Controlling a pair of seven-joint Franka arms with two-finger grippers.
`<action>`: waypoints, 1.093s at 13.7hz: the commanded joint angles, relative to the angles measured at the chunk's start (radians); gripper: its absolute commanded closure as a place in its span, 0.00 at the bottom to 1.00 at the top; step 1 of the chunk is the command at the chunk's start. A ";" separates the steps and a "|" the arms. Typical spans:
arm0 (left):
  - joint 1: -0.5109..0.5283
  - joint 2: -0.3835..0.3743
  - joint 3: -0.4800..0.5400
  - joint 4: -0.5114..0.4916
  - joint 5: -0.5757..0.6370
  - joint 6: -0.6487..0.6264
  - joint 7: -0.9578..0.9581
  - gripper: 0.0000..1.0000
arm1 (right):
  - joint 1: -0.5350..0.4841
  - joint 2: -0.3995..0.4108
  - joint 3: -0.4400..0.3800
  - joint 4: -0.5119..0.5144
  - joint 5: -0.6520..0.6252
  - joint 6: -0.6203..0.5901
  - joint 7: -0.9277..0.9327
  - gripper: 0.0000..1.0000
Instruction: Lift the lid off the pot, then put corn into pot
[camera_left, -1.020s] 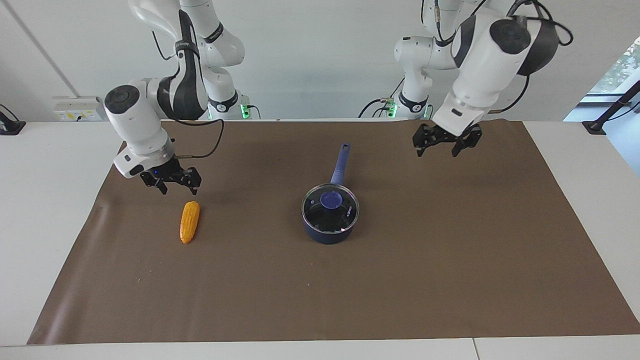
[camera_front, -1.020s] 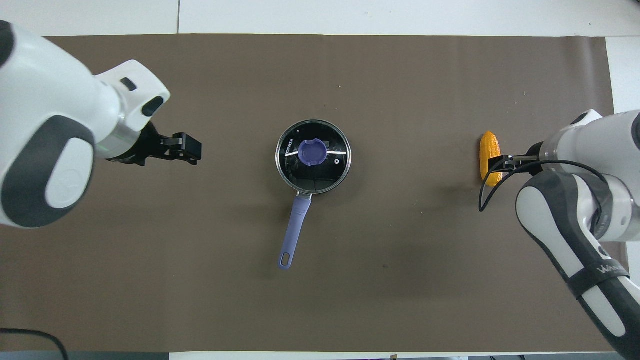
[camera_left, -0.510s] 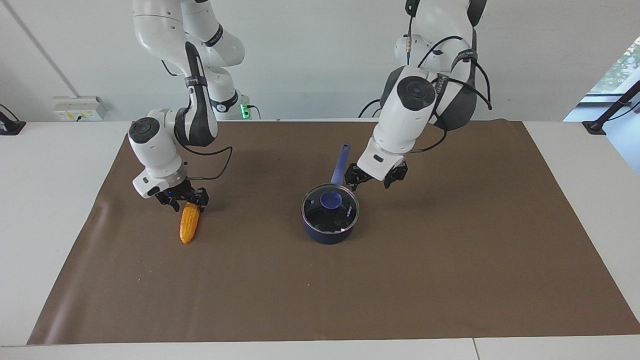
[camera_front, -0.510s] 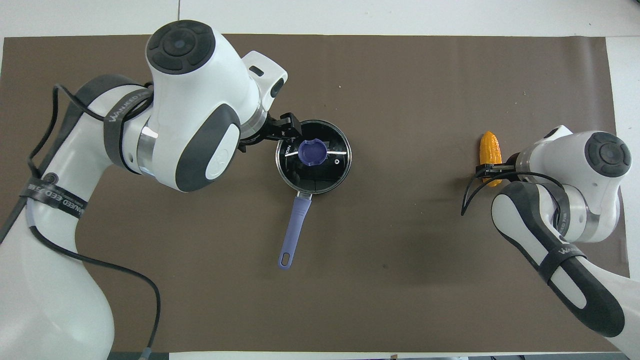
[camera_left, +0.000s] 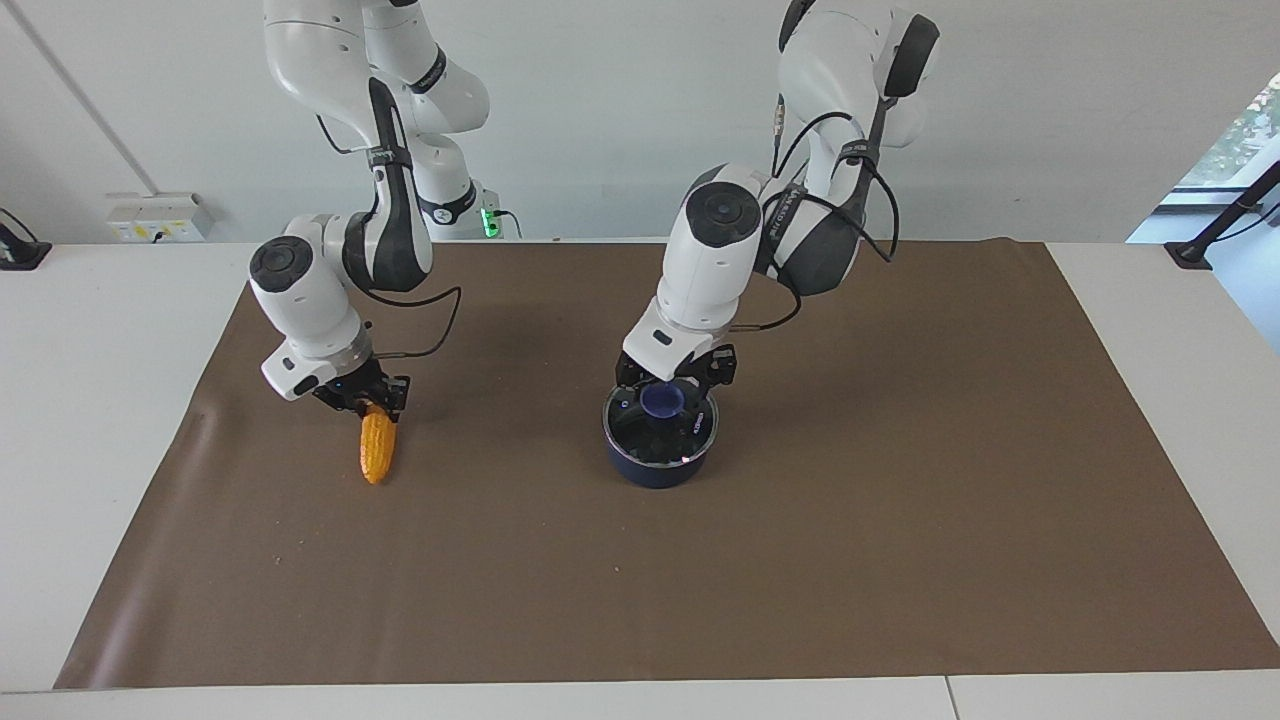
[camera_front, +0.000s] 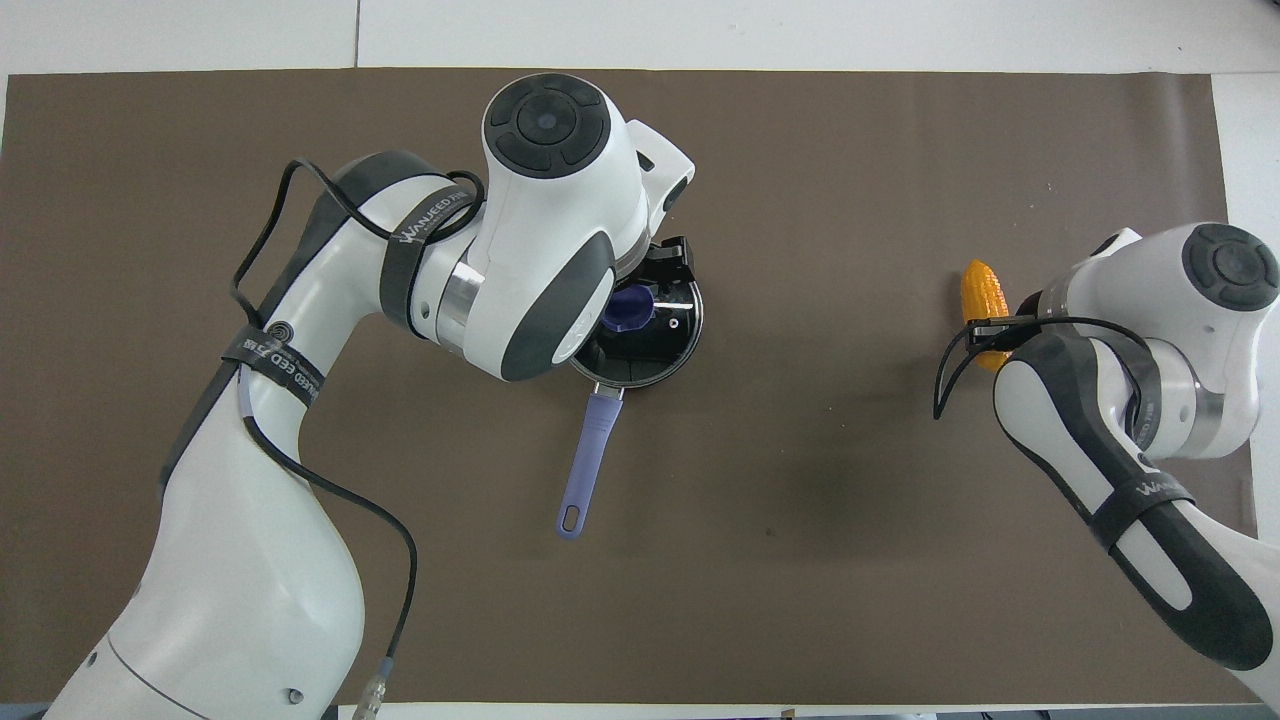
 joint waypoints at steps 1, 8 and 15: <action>-0.019 0.022 0.013 0.026 0.029 -0.001 0.042 0.00 | -0.004 0.019 0.015 0.196 0.006 -0.246 -0.030 1.00; -0.033 0.054 0.014 0.026 0.063 -0.007 0.047 0.00 | -0.016 0.008 0.023 0.651 0.015 -0.765 -0.027 1.00; -0.033 0.057 0.016 0.023 0.066 -0.004 0.047 0.03 | -0.010 -0.018 0.023 0.639 0.010 -0.802 -0.028 1.00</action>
